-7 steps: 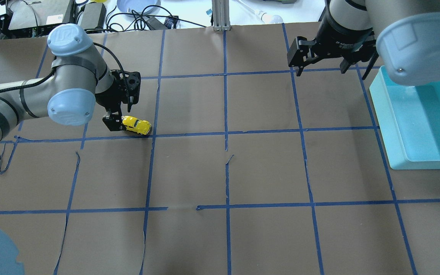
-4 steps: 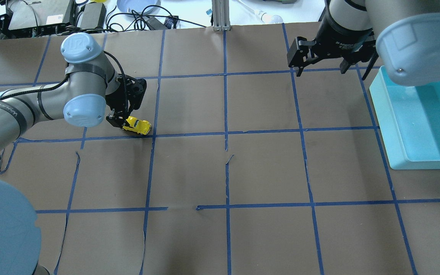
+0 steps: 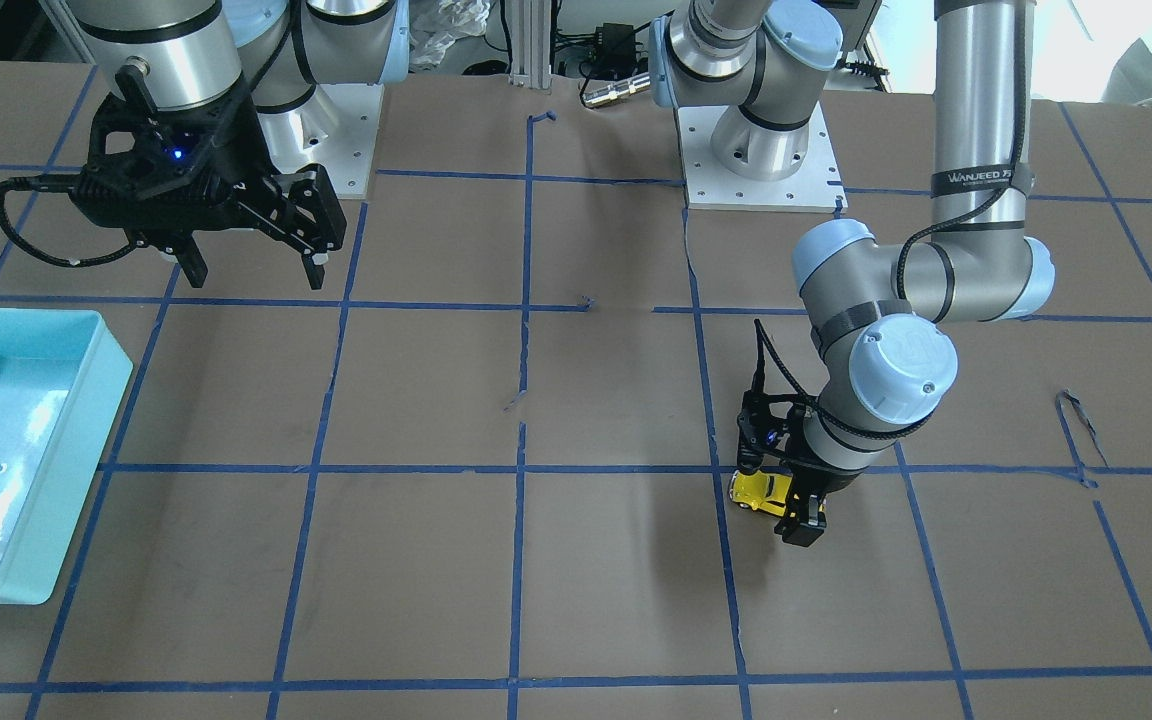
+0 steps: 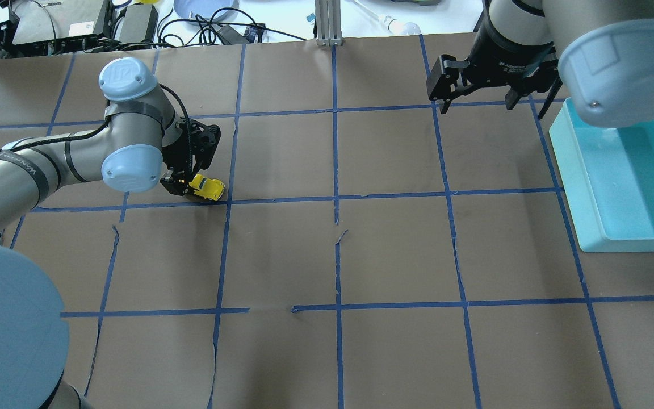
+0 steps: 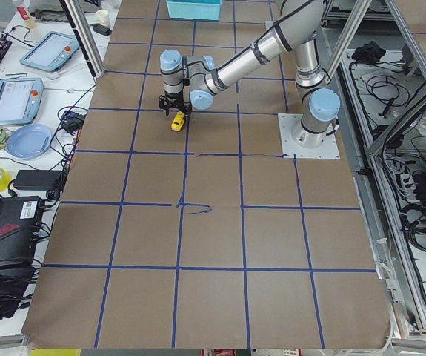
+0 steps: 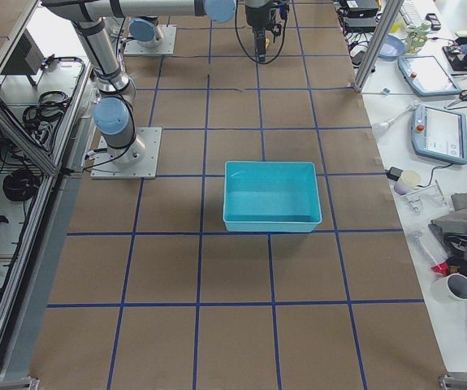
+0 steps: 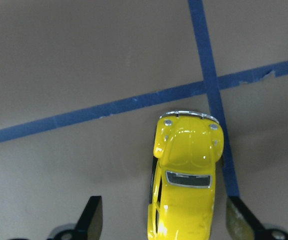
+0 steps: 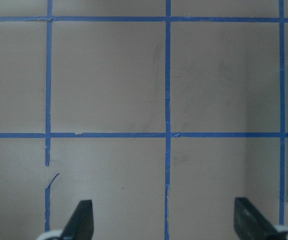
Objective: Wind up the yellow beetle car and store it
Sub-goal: 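Close the left gripper on the yellow car's rear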
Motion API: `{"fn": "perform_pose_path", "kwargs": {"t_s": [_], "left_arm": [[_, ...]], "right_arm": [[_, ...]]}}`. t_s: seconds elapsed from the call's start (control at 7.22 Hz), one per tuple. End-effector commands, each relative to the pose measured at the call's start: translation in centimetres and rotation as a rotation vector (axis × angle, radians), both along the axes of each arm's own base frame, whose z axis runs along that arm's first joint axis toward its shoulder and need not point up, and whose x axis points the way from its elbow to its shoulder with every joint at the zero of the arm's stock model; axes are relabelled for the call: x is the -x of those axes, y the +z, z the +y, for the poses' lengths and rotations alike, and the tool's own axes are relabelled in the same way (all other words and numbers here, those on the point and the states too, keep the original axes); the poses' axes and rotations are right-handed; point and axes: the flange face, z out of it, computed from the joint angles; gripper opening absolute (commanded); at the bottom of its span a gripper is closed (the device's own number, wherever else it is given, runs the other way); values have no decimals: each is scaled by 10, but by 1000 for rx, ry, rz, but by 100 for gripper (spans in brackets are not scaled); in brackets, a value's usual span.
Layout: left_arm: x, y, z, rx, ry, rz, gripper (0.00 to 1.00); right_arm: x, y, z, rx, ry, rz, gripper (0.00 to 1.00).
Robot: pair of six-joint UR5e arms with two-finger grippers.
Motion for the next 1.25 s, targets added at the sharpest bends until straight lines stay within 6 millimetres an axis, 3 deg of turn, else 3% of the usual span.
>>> {"fn": "perform_pose_path", "kwargs": {"t_s": [0.0, 0.28, 0.42, 0.69, 0.97, 1.11], "left_arm": [[-6, -4, 3, -13, 10, 1, 83], [-6, -5, 2, -12, 9, 2, 74], [-6, -5, 2, -12, 5, 2, 62], [-6, -6, 1, -12, 5, 4, 16], [-7, 2, -3, 7, 4, -3, 7], [-7, 18, -8, 26, 21, -3, 7]], "right_arm": [[0, 0, 0, 0, 0, 0, 100], [0, -1, 0, -1, 1, 5, 100], [1, 1, 0, 2, -1, 6, 100], [1, 2, 0, 3, -1, 5, 100], [1, 2, 1, 4, -1, 8, 100], [1, 3, 2, 7, -2, 10, 100]]}}
